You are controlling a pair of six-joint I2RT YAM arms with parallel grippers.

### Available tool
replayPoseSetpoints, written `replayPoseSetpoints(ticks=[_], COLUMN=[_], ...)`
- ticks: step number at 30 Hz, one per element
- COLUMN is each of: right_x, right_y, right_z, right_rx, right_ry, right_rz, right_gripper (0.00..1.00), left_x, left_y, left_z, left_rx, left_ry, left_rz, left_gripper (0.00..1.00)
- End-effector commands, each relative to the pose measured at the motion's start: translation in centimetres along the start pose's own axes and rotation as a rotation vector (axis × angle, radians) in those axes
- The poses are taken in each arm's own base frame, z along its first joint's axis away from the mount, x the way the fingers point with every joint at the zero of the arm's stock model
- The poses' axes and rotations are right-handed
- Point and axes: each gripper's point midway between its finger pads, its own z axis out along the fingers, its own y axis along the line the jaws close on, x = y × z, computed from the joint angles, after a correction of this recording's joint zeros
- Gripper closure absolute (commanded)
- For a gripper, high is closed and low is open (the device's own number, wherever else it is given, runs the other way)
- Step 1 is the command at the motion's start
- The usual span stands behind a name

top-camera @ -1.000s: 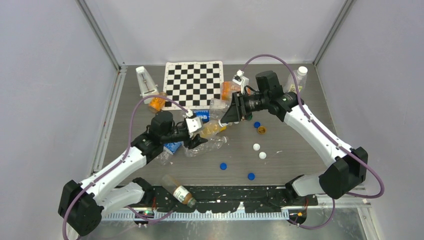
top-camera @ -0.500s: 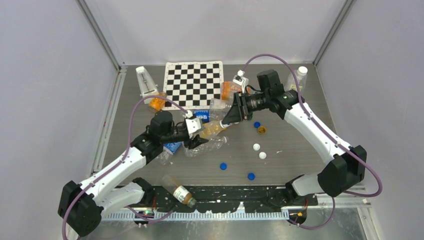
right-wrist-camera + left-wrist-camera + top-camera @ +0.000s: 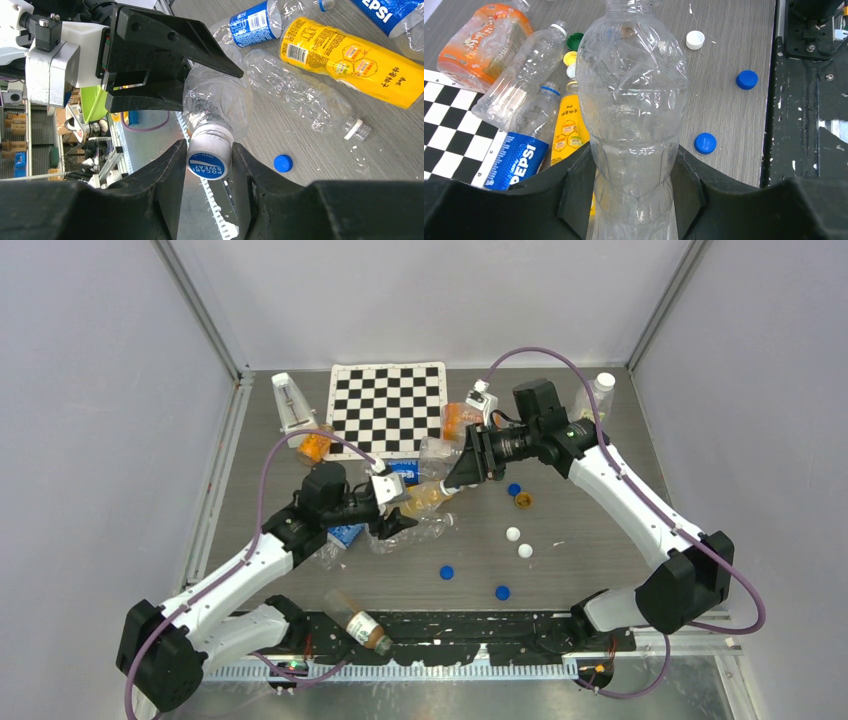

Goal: Screw on the bottle caps

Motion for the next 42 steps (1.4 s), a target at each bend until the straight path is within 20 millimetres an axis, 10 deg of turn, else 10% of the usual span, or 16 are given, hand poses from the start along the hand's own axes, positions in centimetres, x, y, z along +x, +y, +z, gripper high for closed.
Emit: replayPoseSetpoints(ticks=[1,30,42], right_x=[-1.0,-7.0,-0.1], right_y=[0.2,0.1,-9.4], right_z=[0.5,-4.7,-7.5], right_rx=[0.014,0.275,0.749], right_ry=[-0.016,-0.34,-0.395], right_rz=[-0.016,-0.02,0.333], right_gripper=[0.54,0.3,0.21], left_x=[-6.1,-3.0,-2.3], left_y=[-0.2,1.8,2.7], left_z=[0.2,0.6,-0.2], left_rx=[0.032,-0.079,-0.155], left_ry=[-0.197,-0.052,0.014], left_rz=[0.096,-0.047,-0.092], left_gripper=[1.0,1.0,1.0])
